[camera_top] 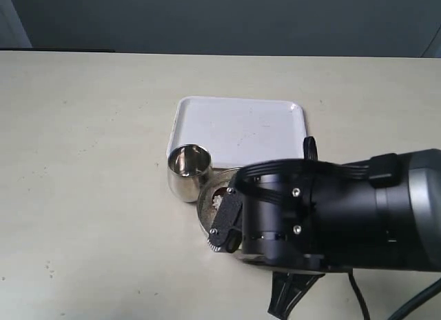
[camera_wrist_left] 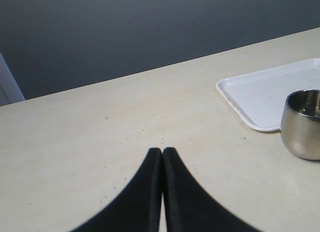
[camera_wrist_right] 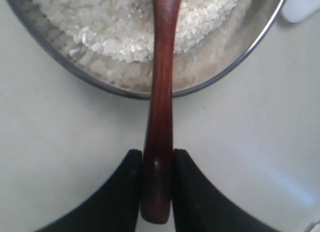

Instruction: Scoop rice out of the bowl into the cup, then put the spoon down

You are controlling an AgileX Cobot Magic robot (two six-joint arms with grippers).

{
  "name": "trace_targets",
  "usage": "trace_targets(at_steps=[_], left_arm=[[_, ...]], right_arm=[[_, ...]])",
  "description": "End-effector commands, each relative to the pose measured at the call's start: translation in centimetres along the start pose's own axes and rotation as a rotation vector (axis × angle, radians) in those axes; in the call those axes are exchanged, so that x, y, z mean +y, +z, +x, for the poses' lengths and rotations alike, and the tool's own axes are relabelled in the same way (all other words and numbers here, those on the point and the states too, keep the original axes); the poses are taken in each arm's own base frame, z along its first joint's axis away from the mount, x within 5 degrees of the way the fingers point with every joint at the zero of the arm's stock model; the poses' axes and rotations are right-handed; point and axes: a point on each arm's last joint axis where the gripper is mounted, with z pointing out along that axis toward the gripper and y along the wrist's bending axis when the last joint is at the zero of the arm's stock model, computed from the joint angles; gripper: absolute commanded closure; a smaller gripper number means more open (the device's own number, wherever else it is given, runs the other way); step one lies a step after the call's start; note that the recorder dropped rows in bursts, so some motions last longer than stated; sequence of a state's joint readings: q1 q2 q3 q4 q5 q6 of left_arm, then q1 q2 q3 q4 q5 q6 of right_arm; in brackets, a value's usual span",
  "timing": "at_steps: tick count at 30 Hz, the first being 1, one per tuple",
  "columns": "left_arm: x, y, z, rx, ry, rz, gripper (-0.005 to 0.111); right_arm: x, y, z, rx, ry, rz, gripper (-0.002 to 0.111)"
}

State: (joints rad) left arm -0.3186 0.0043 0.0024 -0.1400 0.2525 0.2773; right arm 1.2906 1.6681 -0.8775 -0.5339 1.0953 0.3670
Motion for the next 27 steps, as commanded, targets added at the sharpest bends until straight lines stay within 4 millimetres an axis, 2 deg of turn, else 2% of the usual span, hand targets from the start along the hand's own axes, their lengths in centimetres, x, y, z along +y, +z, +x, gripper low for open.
trace_targets(at_steps=[1, 4, 11, 27], left_arm=[[0.0, -0.1, -0.2, -0.020, -0.005, -0.002, 0.106], [0.0, -0.1, -0.2, -0.020, -0.005, -0.002, 0.106], [0.0, -0.1, -0.2, -0.020, -0.005, -0.002, 0.106], [0.0, -0.1, -0.2, -0.020, -0.005, -0.002, 0.106]], right_arm=[[-0.7, -0.2, 0.1, 0.004, -0.002, 0.016, 0.109], [-1.1, -0.2, 0.1, 0.004, -0.004, 0.017, 0.109], [-1.7, -1.6, -0.6, -0.056, -0.001, 0.013, 0.109], [-2.6, -1.3, -0.9, -0.081, 0.046, -0.024, 0.109]])
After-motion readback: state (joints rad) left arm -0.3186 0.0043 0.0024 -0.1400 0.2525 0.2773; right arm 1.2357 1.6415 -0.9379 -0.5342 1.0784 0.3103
